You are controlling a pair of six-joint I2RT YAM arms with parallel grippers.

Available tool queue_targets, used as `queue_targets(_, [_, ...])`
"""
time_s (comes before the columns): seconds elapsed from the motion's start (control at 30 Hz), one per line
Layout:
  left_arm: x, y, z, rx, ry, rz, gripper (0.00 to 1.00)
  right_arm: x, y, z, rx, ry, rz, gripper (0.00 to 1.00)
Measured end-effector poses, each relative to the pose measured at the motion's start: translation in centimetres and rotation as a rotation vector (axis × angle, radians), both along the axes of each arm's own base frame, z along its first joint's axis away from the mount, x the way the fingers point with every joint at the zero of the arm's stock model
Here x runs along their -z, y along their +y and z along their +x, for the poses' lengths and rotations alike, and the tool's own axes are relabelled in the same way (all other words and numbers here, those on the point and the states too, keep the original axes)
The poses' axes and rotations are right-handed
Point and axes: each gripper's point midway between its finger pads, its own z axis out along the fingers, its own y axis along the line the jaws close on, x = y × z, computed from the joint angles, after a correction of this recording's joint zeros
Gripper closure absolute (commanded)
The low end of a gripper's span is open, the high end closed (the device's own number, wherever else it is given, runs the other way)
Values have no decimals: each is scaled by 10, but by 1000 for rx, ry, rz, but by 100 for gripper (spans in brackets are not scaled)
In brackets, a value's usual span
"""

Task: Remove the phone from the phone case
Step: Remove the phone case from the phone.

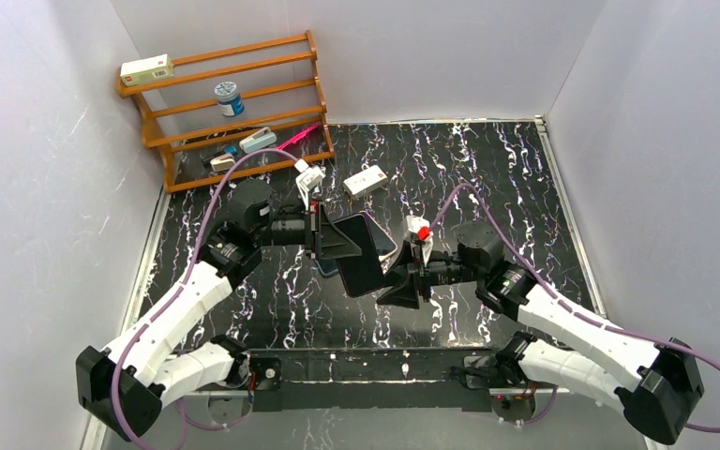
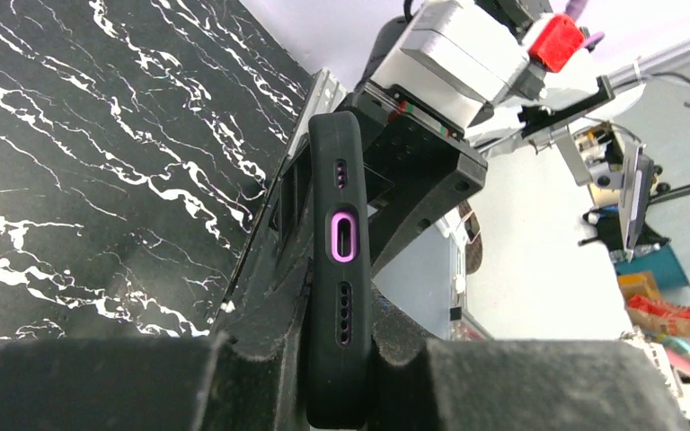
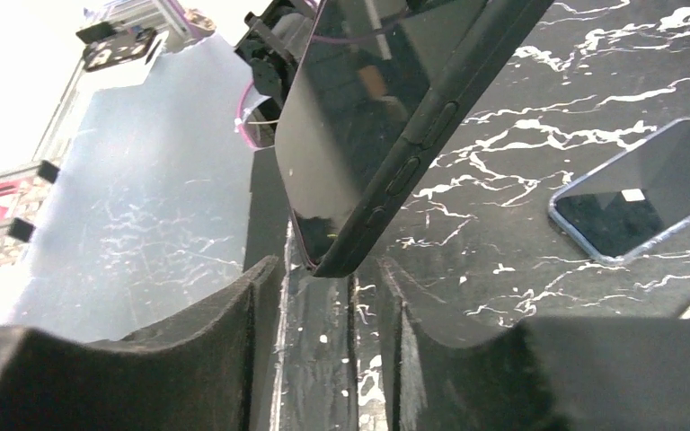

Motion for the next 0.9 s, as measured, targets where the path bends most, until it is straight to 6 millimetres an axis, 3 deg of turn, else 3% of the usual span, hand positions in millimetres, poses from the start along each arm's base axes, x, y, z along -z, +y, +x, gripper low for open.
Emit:
queue_targets(0.4, [12, 9, -17, 67, -43, 57, 100, -6, 3, -14, -121, 20, 1, 64])
queue_targets(0.9, [11, 13, -24, 81, -75, 58, 100, -4, 12, -15, -180, 99, -17, 70])
